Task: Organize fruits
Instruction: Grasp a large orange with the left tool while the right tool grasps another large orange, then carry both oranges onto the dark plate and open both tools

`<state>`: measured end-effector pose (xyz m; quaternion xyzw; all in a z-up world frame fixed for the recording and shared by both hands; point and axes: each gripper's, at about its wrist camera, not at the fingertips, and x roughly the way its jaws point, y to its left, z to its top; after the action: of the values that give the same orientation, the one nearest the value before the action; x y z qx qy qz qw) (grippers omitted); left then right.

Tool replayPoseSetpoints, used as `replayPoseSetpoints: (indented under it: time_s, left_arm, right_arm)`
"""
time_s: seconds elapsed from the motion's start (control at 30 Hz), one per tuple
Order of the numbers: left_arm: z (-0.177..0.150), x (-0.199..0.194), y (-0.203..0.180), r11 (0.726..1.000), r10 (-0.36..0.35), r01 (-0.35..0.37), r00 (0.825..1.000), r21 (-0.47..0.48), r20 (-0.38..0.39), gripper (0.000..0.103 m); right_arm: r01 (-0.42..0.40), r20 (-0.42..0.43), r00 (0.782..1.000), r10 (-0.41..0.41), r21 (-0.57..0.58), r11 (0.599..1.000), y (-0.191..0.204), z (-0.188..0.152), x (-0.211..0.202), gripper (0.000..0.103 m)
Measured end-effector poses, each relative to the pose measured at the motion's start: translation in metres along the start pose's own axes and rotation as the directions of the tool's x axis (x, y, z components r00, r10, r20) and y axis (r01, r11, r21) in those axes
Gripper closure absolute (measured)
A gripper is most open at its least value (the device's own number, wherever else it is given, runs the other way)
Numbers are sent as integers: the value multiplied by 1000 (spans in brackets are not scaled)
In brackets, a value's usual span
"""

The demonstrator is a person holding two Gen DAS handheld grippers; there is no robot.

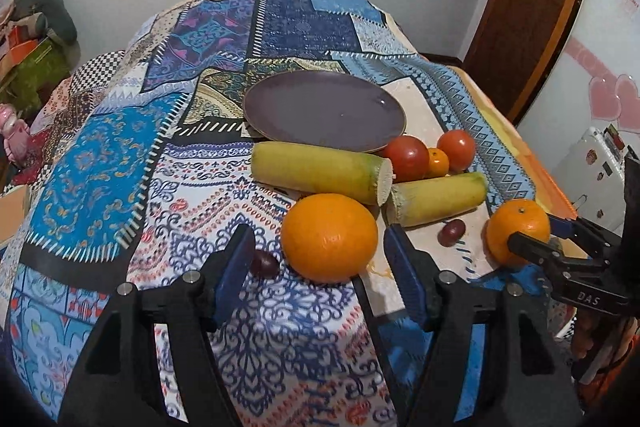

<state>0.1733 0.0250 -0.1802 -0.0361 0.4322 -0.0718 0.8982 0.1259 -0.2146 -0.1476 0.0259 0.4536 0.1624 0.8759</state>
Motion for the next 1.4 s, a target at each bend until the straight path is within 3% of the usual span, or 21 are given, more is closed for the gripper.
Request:
replayPoseSetpoints:
  time_s: [0.23, 0.7, 1.1, 1.4]
  left_arm:
    - [10, 22, -7, 999, -13, 15, 999, 40, -33, 36]
    - [13, 53, -5, 998, -33, 39, 992, 49, -119, 37]
    - [9, 34, -2, 998, -60, 61, 992, -1, -107, 38]
    - [26, -8, -4, 998, -58, 58, 998, 3, 2, 38]
  right_arm:
    - [-12, -50, 999, 12, -5, 1000, 1, -1, 16, 35]
    - [-38, -35, 999, 39, 13, 999, -3, 1, 14, 37]
    - [-35, 47, 998, 34, 14, 999, -5, 23, -6, 38]
    - [-46, 142, 989, 52, -46, 998, 13, 55, -20, 38]
